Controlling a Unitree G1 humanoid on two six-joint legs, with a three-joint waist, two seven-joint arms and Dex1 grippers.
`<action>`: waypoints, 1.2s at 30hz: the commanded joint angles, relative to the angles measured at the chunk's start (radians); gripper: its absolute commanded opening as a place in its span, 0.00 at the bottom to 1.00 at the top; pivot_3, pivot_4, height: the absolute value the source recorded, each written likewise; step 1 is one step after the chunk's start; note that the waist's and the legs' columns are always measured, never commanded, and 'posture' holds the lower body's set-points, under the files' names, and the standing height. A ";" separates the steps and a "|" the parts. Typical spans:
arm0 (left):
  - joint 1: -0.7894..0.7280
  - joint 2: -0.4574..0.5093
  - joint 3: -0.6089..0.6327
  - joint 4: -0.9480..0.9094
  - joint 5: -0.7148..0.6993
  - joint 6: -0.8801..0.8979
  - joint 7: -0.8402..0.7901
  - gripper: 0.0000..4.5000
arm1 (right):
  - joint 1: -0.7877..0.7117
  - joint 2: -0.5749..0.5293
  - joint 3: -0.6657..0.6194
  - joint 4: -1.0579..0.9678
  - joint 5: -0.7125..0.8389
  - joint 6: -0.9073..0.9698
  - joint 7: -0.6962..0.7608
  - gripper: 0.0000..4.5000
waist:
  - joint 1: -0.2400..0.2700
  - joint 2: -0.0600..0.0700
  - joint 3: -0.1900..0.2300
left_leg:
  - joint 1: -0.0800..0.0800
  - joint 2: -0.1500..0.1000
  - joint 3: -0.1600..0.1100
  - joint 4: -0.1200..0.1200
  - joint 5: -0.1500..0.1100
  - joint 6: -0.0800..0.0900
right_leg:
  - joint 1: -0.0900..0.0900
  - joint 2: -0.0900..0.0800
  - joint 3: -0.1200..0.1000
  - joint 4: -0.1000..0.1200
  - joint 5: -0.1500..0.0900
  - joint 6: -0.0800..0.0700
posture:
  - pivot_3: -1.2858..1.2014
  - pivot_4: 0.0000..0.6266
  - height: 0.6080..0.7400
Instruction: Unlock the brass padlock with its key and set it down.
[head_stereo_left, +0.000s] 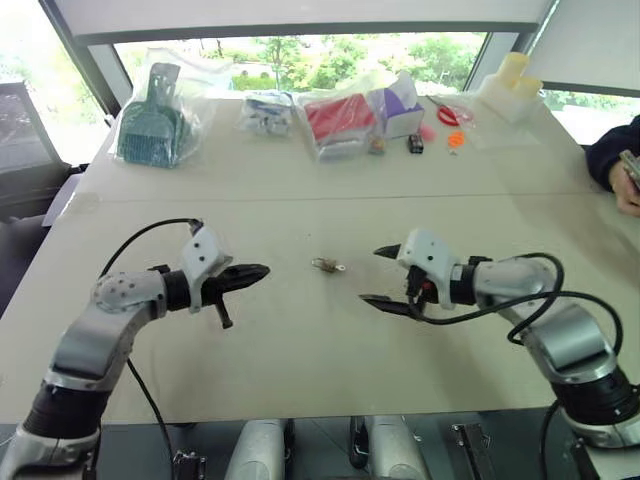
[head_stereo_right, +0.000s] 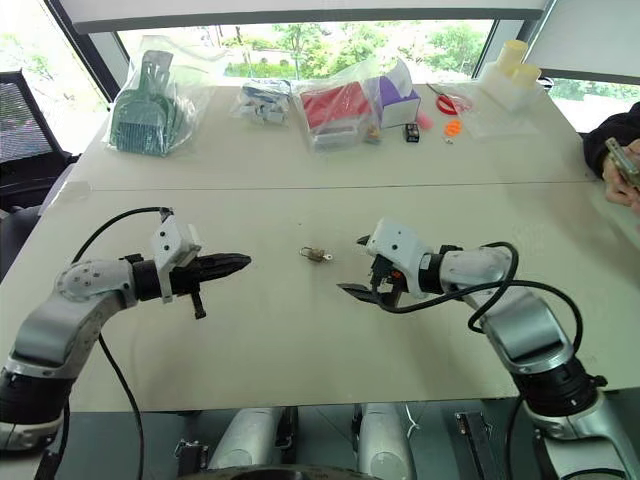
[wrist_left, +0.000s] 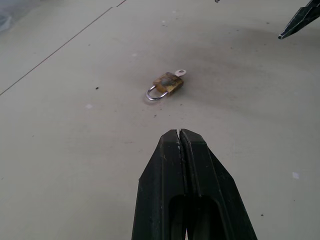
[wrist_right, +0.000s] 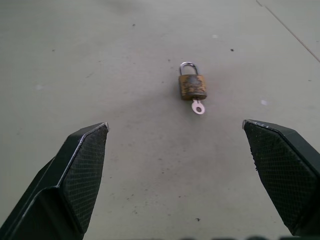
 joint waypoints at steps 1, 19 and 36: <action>-0.044 0.016 -0.002 0.027 -0.021 -0.030 -0.067 0.00 | -0.034 -0.018 -0.008 -0.014 0.012 -0.016 0.020 0.99 | 0.000 0.000 0.000 | 0.000 0.000 0.000 0.000 0.000 0.000 | 0.000 0.000 0.000 0.000 0.000 0.000 | 0.52 0.24 1.00; -0.177 0.010 -0.073 0.130 0.025 -0.060 -0.149 0.00 | -0.062 -0.059 -0.011 0.035 0.012 -0.041 0.062 0.99 | 0.000 0.000 0.000 | 0.000 0.000 0.001 0.000 0.000 0.000 | 0.000 0.000 0.000 0.000 0.002 0.003 | 0.52 0.24 1.00; -0.527 -0.179 -0.246 0.727 0.215 -0.439 -0.359 0.58 | -0.083 -0.026 -0.003 0.020 0.006 -0.035 0.016 1.00 | 0.001 -0.001 0.000 | 0.000 -0.003 0.002 0.002 0.000 0.000 | 0.001 0.000 0.000 0.001 0.003 0.004 | 0.52 0.24 1.00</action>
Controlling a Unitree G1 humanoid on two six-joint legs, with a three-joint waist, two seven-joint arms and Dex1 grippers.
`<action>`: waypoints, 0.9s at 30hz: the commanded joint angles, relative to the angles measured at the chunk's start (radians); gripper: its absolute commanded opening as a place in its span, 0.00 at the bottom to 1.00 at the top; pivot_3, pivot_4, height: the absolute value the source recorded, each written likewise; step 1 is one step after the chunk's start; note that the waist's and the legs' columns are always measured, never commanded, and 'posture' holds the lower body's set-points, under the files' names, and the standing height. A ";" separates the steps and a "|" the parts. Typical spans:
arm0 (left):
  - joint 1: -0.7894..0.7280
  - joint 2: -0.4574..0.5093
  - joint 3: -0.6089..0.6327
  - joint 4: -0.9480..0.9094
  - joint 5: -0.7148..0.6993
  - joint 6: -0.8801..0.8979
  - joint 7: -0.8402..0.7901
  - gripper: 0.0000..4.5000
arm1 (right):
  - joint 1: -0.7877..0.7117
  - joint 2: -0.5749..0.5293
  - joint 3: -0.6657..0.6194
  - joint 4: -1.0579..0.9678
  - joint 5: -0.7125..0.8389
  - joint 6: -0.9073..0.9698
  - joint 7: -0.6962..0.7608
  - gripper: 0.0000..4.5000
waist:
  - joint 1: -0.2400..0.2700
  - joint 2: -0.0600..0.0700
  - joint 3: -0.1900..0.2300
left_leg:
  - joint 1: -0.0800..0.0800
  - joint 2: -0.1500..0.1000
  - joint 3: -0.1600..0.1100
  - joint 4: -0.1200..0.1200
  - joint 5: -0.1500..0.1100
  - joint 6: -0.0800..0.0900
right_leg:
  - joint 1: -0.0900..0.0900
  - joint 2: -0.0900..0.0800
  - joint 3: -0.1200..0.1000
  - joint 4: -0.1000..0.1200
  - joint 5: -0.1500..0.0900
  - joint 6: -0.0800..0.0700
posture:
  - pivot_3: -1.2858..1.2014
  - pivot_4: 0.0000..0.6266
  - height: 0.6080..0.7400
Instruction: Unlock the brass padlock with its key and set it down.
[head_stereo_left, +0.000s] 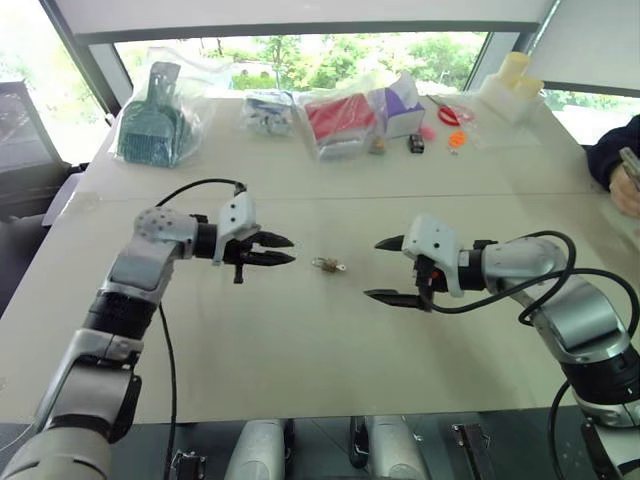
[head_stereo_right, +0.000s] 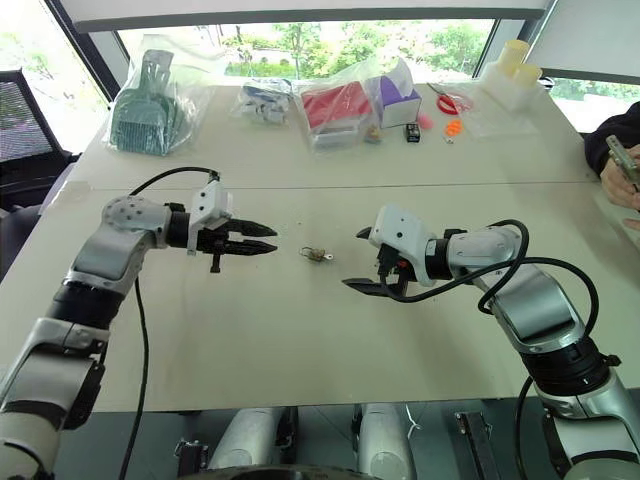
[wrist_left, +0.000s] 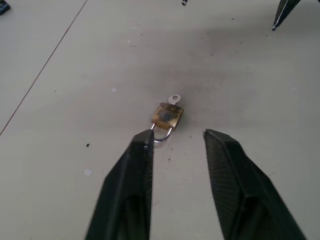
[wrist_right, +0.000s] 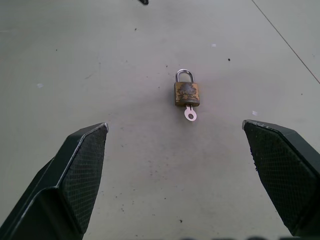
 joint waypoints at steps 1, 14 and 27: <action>-0.080 -0.058 -0.037 0.157 0.057 -0.131 -0.052 0.67 | -0.006 0.005 -0.018 -0.037 0.005 0.000 -0.022 1.00 | 0.000 0.000 0.000 | 0.000 0.000 0.000 0.000 0.000 0.000 | 0.000 0.000 0.000 0.000 0.000 0.000 | 0.52 0.24 1.00; -0.313 -0.297 -0.073 0.740 0.243 -0.452 -0.020 1.00 | 0.113 0.000 -0.082 -0.210 0.035 0.121 -0.150 1.00 | -0.001 -0.001 0.000 | 0.000 0.000 -0.001 0.001 -0.001 0.002 | 0.000 0.000 -0.001 0.000 0.001 0.001 | 0.52 0.24 1.00; -0.338 -0.304 -0.070 0.854 0.344 -0.514 0.046 0.21 | 0.125 -0.004 -0.088 -0.247 0.049 0.149 -0.203 1.00 | 0.000 -0.002 -0.001 | 0.001 0.002 -0.002 0.001 -0.001 0.002 | 0.002 0.000 -0.001 0.001 0.001 0.001 | 0.52 0.24 1.00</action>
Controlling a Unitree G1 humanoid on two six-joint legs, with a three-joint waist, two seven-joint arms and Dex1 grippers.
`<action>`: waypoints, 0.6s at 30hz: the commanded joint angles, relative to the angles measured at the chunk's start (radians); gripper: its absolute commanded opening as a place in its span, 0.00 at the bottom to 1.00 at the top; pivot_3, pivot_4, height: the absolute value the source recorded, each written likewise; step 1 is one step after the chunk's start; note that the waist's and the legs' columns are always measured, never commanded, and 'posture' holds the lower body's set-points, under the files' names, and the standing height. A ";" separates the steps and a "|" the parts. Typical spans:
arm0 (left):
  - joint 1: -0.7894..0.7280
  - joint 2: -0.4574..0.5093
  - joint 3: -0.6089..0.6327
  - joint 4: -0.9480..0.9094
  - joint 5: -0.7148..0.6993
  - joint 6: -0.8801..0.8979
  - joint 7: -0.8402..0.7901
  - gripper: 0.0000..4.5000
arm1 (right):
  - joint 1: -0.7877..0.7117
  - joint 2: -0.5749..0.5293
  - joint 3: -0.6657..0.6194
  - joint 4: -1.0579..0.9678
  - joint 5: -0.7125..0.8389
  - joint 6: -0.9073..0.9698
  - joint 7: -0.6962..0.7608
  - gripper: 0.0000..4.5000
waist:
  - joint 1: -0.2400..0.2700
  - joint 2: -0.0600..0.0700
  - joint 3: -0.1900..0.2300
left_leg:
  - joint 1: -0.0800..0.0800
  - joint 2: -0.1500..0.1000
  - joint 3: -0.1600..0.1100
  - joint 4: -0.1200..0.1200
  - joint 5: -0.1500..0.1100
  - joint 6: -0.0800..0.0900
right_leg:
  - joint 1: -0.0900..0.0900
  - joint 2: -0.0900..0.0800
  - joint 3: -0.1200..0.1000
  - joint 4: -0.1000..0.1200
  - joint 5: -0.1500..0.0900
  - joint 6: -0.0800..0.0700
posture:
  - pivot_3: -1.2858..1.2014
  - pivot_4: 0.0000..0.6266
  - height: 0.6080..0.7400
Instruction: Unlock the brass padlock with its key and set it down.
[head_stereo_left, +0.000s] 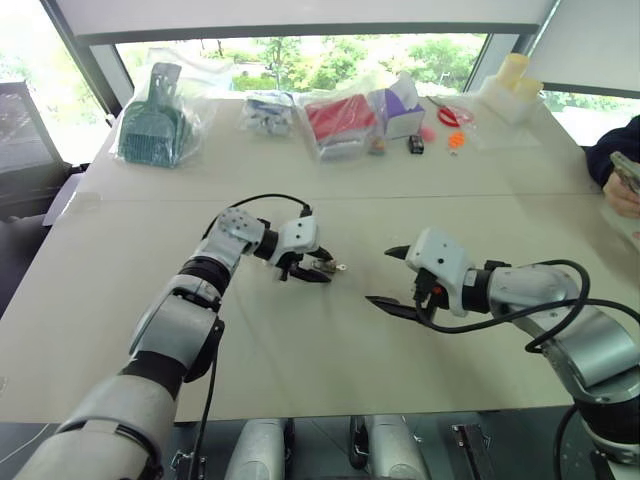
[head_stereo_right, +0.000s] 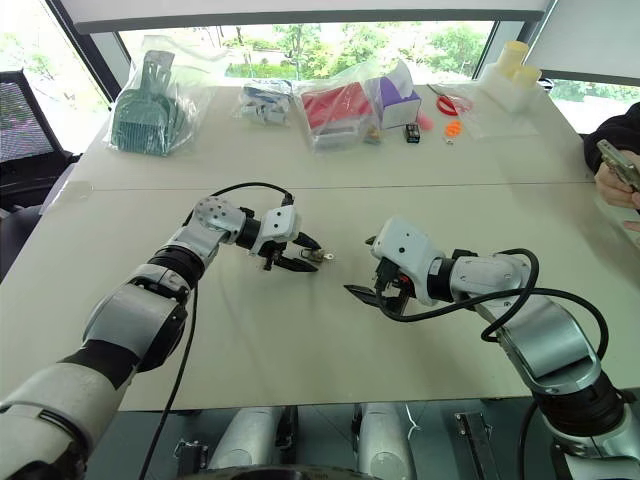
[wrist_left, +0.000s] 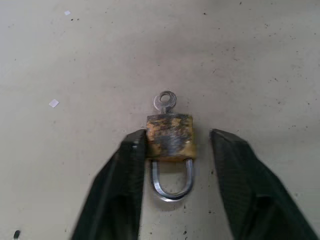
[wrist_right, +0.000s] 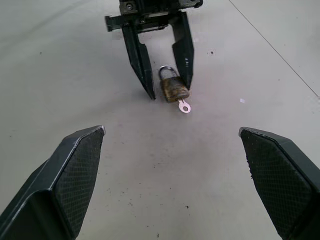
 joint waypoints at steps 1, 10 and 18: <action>-0.012 0.016 0.002 0.026 0.044 -0.001 0.035 0.16 | -0.021 -0.006 -0.017 -0.021 0.006 -0.015 -0.004 1.00 | 0.000 0.000 0.000 | 0.000 0.000 0.000 0.000 0.000 0.000 | 0.000 0.000 0.000 0.000 0.000 0.000 | 0.52 0.24 1.00; -0.035 0.044 0.098 -0.066 -0.058 0.065 -0.084 0.17 | -0.114 0.007 0.147 0.086 -0.221 -0.266 -0.054 1.00 | -0.005 0.000 0.000 | 0.000 -0.001 0.001 0.000 0.000 0.000 | -0.001 0.000 0.000 0.001 0.000 0.000 | 0.52 0.24 1.00; 0.056 0.116 0.141 -0.418 -0.174 0.330 -0.215 0.17 | -0.176 0.126 0.313 0.243 -0.484 -0.537 -0.145 1.00 | -0.003 0.000 0.000 | -0.002 -0.002 0.001 0.000 0.000 0.000 | -0.003 0.001 0.000 0.002 0.001 0.001 | 0.52 0.24 1.00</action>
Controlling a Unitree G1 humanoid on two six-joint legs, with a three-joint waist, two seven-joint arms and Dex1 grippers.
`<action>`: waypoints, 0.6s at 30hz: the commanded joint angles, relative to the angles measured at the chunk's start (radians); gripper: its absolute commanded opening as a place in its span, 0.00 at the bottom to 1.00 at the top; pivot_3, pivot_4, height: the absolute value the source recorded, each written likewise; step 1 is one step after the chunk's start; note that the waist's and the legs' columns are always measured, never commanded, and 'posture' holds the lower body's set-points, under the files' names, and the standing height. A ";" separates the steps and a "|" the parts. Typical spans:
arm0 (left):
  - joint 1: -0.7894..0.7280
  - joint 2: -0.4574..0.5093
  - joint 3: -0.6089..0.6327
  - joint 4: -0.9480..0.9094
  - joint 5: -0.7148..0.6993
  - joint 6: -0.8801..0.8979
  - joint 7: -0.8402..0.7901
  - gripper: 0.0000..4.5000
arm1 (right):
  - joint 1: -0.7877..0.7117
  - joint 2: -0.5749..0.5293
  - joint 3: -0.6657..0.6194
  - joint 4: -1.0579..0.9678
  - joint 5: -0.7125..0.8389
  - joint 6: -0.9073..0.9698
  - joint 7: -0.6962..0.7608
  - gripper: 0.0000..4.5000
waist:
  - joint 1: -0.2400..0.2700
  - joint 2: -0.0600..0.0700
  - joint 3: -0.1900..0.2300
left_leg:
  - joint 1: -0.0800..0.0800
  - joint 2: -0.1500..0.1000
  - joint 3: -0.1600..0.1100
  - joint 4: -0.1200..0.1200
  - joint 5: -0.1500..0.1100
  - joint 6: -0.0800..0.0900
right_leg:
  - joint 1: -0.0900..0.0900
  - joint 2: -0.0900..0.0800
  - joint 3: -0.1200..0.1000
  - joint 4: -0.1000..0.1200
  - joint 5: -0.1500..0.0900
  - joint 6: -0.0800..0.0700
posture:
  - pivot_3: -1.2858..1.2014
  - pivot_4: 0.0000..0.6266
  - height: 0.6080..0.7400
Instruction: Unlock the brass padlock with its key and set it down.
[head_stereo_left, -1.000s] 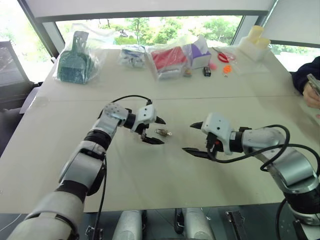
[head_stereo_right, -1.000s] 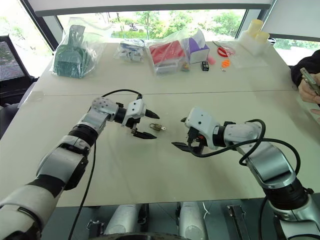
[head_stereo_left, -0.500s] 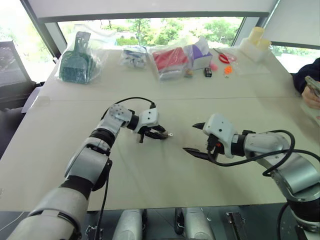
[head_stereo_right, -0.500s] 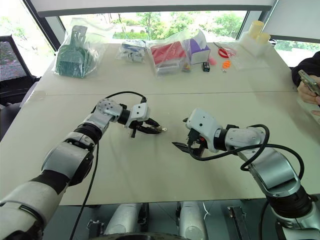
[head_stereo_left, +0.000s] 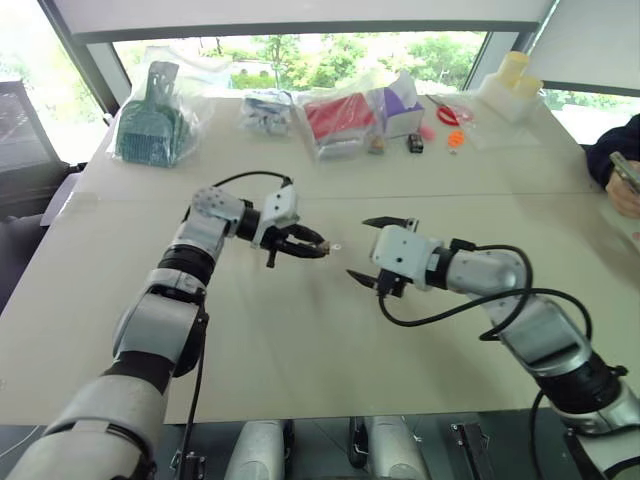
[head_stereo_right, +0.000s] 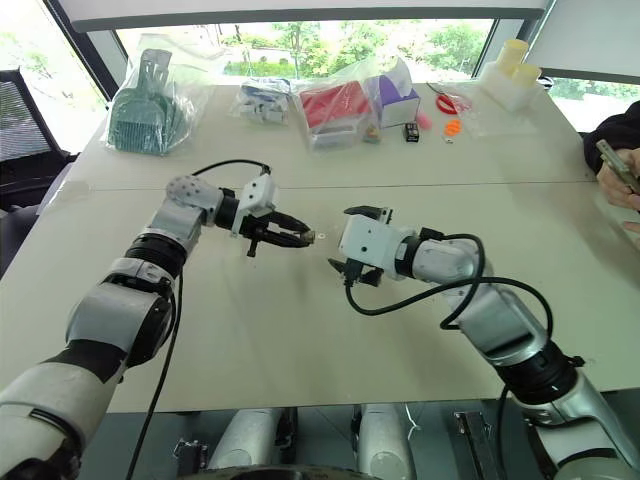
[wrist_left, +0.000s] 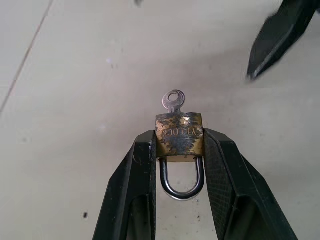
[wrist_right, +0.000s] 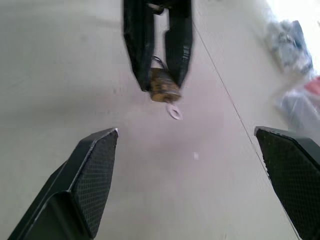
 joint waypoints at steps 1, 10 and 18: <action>0.056 0.029 0.017 -0.180 -0.055 0.107 -0.023 0.17 | -0.031 0.034 0.050 0.045 -0.117 -0.126 -0.039 1.00 | -0.002 0.000 0.000 | 0.000 0.000 0.000 0.000 0.000 0.000 | 0.000 0.000 0.000 0.000 0.000 0.000 | 0.52 0.24 1.00; 0.144 0.068 0.010 -0.389 -0.087 0.227 0.012 0.17 | -0.064 0.114 0.043 0.134 -0.214 -0.238 -0.064 1.00 | -0.001 0.000 0.000 | 0.000 0.000 0.000 0.001 0.000 0.000 | 0.001 0.000 0.000 0.000 0.000 0.001 | 0.52 0.24 1.00; 0.160 0.074 -0.001 -0.422 -0.082 0.226 0.029 0.17 | -0.071 0.126 0.029 0.159 -0.238 -0.286 -0.044 0.46 | -0.001 0.000 0.000 | 0.000 0.000 0.000 0.001 0.000 0.000 | 0.001 0.000 0.000 0.000 0.000 0.001 | 0.52 0.24 1.00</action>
